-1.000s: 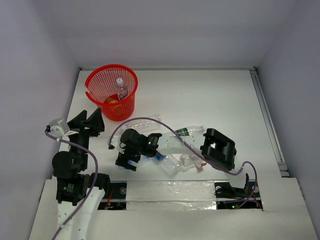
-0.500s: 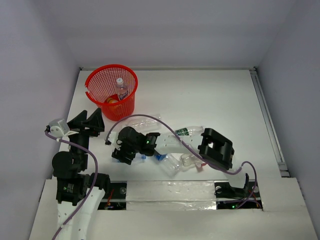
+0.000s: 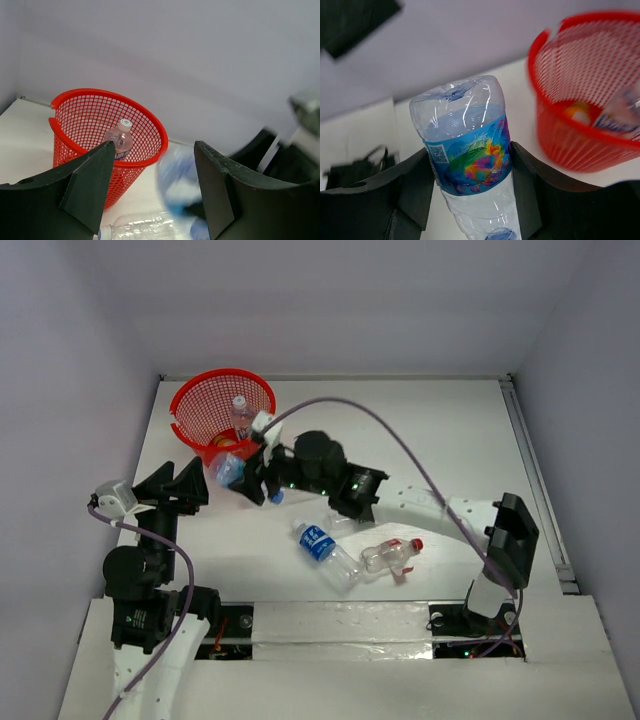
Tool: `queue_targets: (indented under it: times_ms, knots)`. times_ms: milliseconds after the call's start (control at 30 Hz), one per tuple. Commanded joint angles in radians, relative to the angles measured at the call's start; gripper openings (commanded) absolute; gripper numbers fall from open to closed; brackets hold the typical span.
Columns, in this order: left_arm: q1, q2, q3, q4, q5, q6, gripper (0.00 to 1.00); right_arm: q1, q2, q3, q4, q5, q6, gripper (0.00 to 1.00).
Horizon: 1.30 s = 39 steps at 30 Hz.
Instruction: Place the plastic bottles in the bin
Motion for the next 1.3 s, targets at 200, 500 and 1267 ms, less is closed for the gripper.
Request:
queue_targets:
  times_ms: [200, 500, 1267]
  knots:
    - [-0.029, -0.013, -0.001, 0.045, 0.004, -0.009, 0.61, -0.166, 0.123, 0.328, 0.285, 0.030, 0.216, 0.50]
    - [-0.047, -0.015, -0.002, 0.039, 0.001, -0.008, 0.61, -0.223, 0.501, 0.764, 0.260, 0.013, 0.317, 0.51]
    - [-0.067, 0.224, -0.074, 0.174, 0.369, -0.207, 0.11, -0.263, 0.110, 0.182, 0.503, 0.108, 0.279, 0.90]
